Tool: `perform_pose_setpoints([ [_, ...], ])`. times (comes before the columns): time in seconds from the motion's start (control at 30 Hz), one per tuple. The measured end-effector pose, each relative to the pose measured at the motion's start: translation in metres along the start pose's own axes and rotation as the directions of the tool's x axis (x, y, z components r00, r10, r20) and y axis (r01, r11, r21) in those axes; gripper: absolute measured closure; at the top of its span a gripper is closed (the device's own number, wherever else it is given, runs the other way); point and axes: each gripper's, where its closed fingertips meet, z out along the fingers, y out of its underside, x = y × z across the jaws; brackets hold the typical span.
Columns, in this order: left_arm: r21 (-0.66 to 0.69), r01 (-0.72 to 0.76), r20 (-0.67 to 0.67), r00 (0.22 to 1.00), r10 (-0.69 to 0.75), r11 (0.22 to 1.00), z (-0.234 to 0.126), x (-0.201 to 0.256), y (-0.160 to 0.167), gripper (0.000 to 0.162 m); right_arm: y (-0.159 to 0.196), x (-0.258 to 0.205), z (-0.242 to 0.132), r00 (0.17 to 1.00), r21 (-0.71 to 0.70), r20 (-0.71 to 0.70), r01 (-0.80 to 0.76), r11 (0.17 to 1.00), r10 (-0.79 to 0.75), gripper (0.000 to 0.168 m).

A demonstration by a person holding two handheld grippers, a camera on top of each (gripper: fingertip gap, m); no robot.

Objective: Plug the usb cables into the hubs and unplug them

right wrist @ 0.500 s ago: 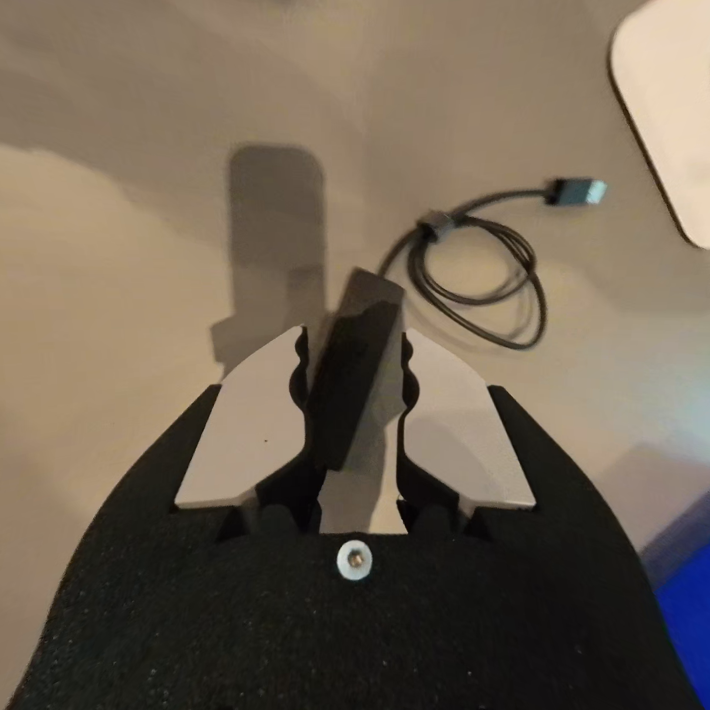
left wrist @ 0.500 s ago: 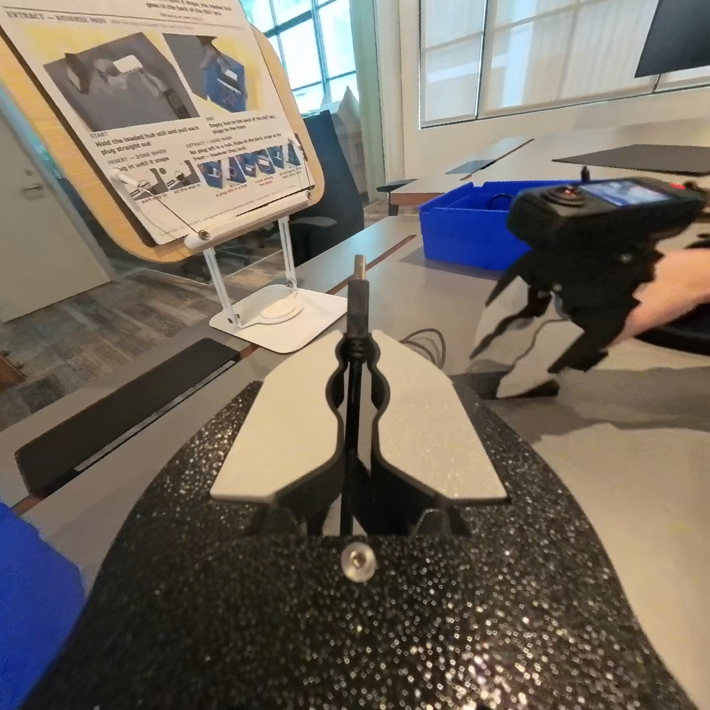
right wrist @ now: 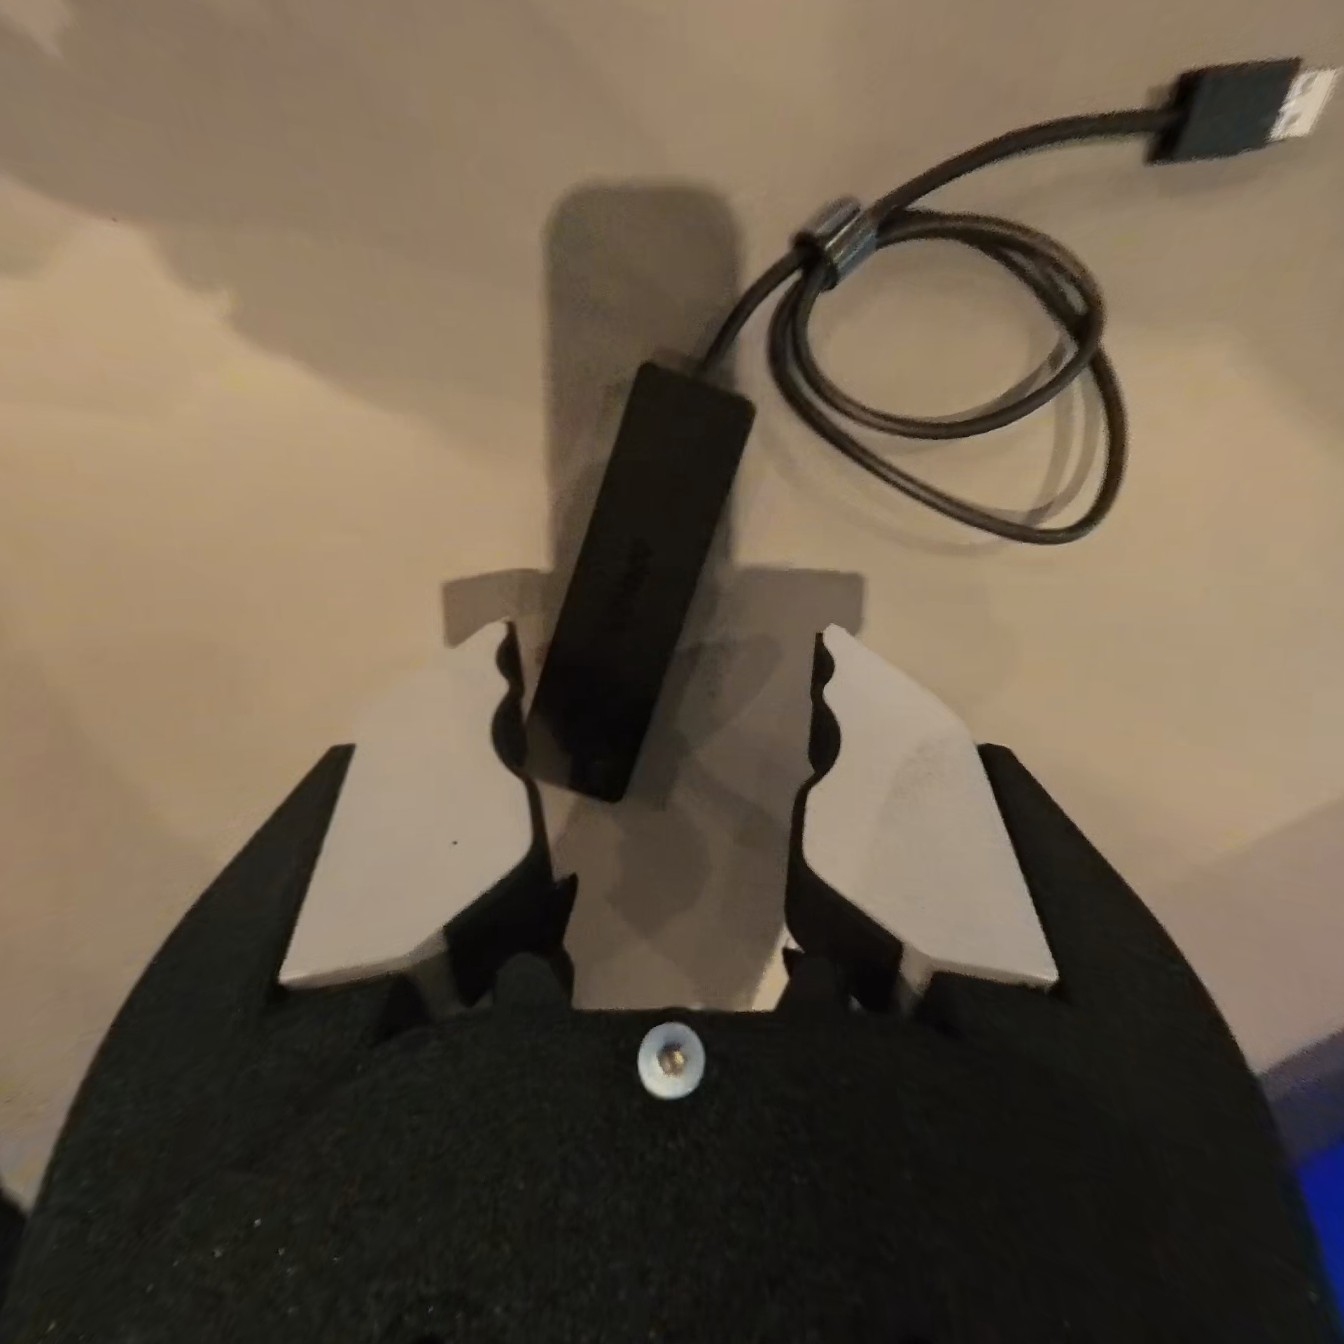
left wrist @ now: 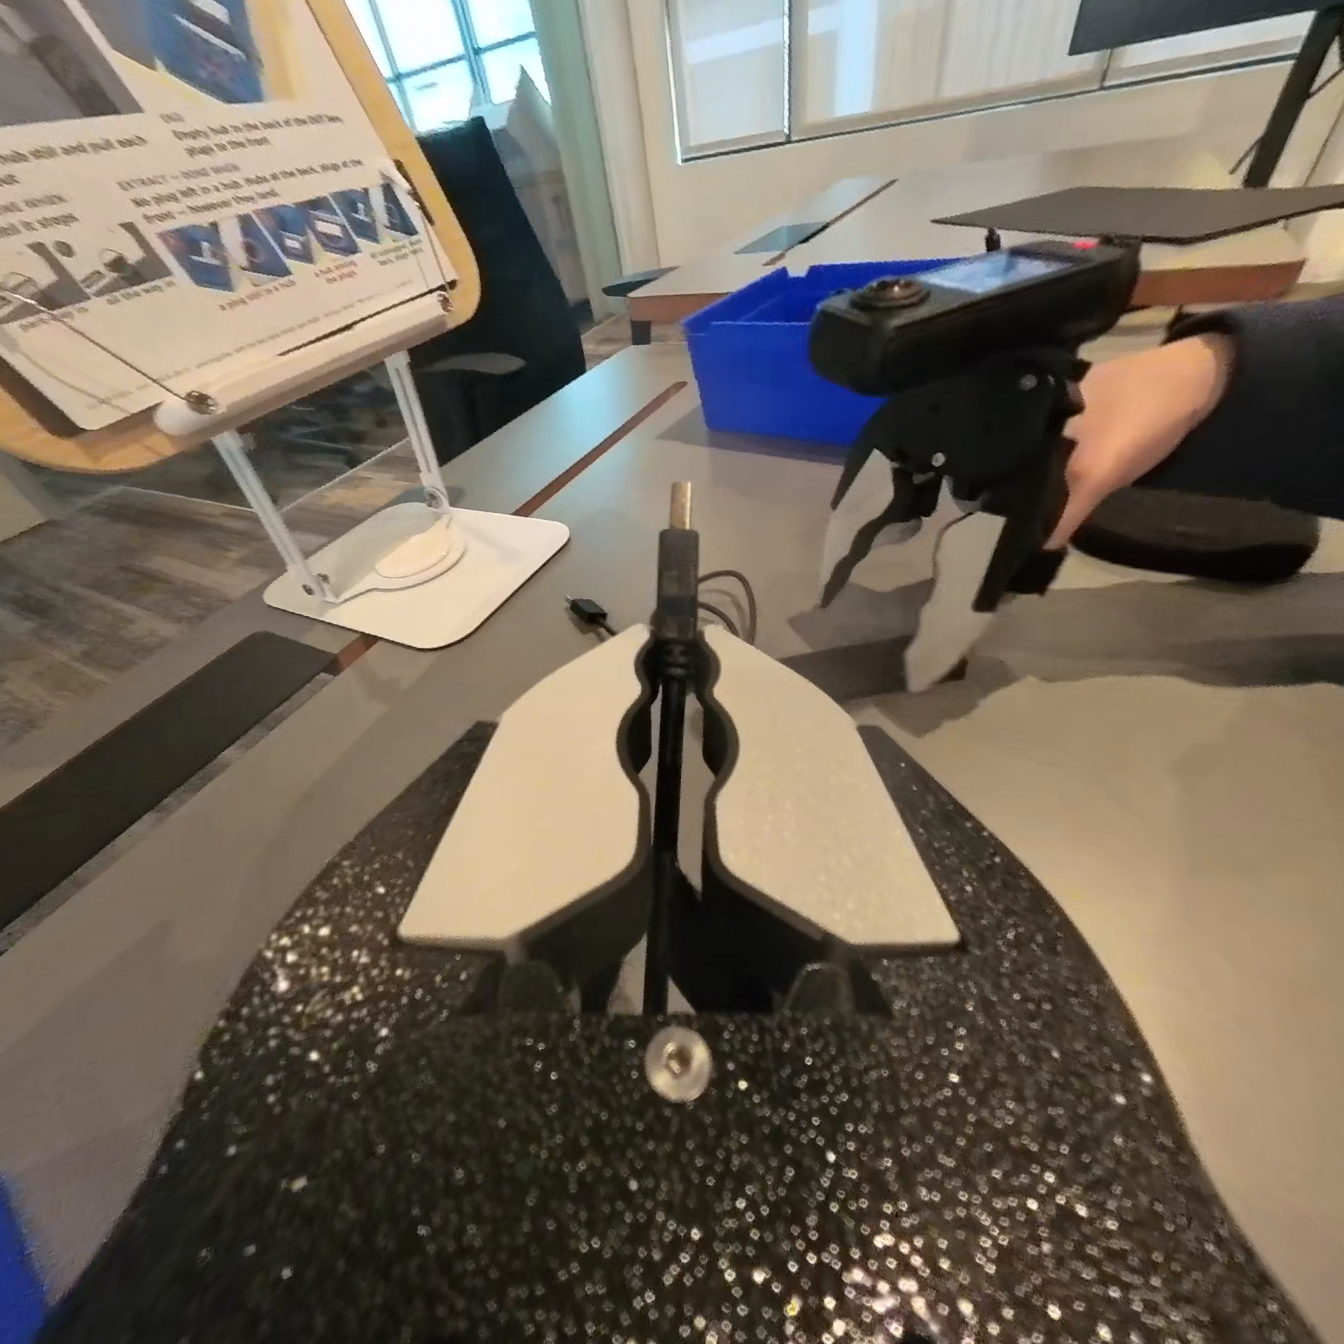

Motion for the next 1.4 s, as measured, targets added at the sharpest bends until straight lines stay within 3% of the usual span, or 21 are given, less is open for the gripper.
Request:
perform_pose_setpoints([
  [0.03, -0.010, -0.004, -0.015, 1.000, 0.003, 1.000, 0.001, 0.003, 0.002, 0.153, -0.004, 0.003, 0.000, 1.000, 0.027, -0.017, -0.013, 1.000, 0.014, 0.102],
  [0.2, -0.043, -0.022, -0.062, 0.998, 0.020, 0.999, 0.005, 0.012, 0.009, 0.154, -0.014, 0.003, 0.001, 0.988, 0.035, 0.118, -0.108, 0.994, 0.103, 0.131],
  [0.43, -0.065, -0.034, -0.088, 0.996, 0.028, 0.997, 0.008, 0.016, 0.015, 0.154, -0.014, -0.001, 0.000, 0.919, -0.050, 0.325, -0.220, 0.974, 0.224, 0.114],
  [0.63, -0.086, -0.028, -0.108, 0.994, 0.018, 0.996, 0.010, 0.018, 0.020, 0.154, -0.012, -0.004, 0.004, 0.980, -0.069, 0.183, -0.073, 0.995, 0.084, 0.108],
  [0.77, -0.104, -0.036, -0.134, 0.991, 0.022, 0.994, 0.012, 0.023, 0.024, 0.154, -0.030, 0.021, -0.003, 0.989, -0.015, 0.116, -0.092, 0.996, 0.093, 0.114],
  [0.83, -0.113, -0.043, -0.143, 0.989, 0.027, 0.993, 0.012, 0.025, 0.026, 0.153, -0.030, 0.028, -0.003, 0.975, -0.048, 0.169, -0.135, 0.990, 0.141, 0.114],
  [0.93, -0.119, -0.043, -0.158, 0.987, 0.024, 0.992, 0.013, 0.027, 0.028, 0.154, -0.029, 0.017, -0.003, 0.900, -0.113, 0.364, -0.212, 0.971, 0.239, 0.119],
  [1.0, -0.123, -0.041, -0.167, 0.986, 0.020, 0.991, 0.013, 0.028, 0.029, 0.154, -0.027, 0.015, -0.001, 0.873, -0.144, 0.404, -0.233, 0.962, 0.273, 0.120],
  [1.23, -0.151, -0.048, -0.192, 0.981, 0.018, 0.987, 0.015, 0.032, 0.036, 0.154, -0.020, -0.006, 0.008, 0.938, -0.171, 0.314, -0.094, 0.981, 0.145, 0.107],
  [1.4, -0.173, -0.043, -0.202, 0.979, 0.007, 0.984, 0.017, 0.034, 0.041, 0.154, -0.011, -0.001, 0.016, 0.995, -0.187, 0.098, 0.037, 0.982, -0.019, 0.116],
])
